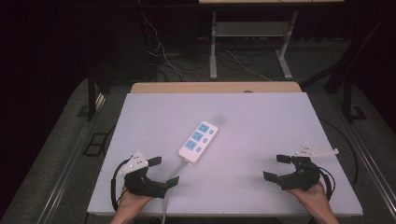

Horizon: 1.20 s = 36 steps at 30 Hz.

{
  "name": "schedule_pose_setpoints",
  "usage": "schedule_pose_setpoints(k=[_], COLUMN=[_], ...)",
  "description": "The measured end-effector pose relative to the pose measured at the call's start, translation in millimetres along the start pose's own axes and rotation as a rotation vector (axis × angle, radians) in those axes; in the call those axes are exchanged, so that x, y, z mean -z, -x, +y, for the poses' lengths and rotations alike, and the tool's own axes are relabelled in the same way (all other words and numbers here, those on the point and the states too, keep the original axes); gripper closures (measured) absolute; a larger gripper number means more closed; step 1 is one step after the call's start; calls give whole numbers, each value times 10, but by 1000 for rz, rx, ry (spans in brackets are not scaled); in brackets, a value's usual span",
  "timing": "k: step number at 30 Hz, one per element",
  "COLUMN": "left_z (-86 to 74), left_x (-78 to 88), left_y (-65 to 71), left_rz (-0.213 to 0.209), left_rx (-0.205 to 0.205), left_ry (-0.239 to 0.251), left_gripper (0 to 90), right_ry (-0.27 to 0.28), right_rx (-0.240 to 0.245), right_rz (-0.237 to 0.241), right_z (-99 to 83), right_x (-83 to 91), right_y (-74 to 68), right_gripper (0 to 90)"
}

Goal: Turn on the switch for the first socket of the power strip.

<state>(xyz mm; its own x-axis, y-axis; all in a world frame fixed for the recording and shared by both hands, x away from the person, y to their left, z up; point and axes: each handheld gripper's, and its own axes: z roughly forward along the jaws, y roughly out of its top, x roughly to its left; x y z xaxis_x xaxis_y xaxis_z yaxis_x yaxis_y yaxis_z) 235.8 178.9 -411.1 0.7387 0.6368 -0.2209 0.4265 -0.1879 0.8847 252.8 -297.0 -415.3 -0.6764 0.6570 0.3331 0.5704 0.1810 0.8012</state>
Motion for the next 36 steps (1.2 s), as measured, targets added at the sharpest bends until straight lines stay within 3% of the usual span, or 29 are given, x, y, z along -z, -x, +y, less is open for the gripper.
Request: schedule_pose_setpoints(k=[8,22,36], left_z=[55,208,424], left_x=[35,48,30], left_y=[16,22,-62], left_rz=[0,-4,-2], left_rx=[-10,-21,-31], left_ry=[-8,-68,-104], left_gripper=[0,1,1], right_ry=[-11,-23,-23], right_rx=[6,12,6], right_rz=[3,1,-5], right_z=[-9,-15,-18], right_x=[-2,3,20], right_y=[-9,-15,-6], right_gripper=[2,2,2])
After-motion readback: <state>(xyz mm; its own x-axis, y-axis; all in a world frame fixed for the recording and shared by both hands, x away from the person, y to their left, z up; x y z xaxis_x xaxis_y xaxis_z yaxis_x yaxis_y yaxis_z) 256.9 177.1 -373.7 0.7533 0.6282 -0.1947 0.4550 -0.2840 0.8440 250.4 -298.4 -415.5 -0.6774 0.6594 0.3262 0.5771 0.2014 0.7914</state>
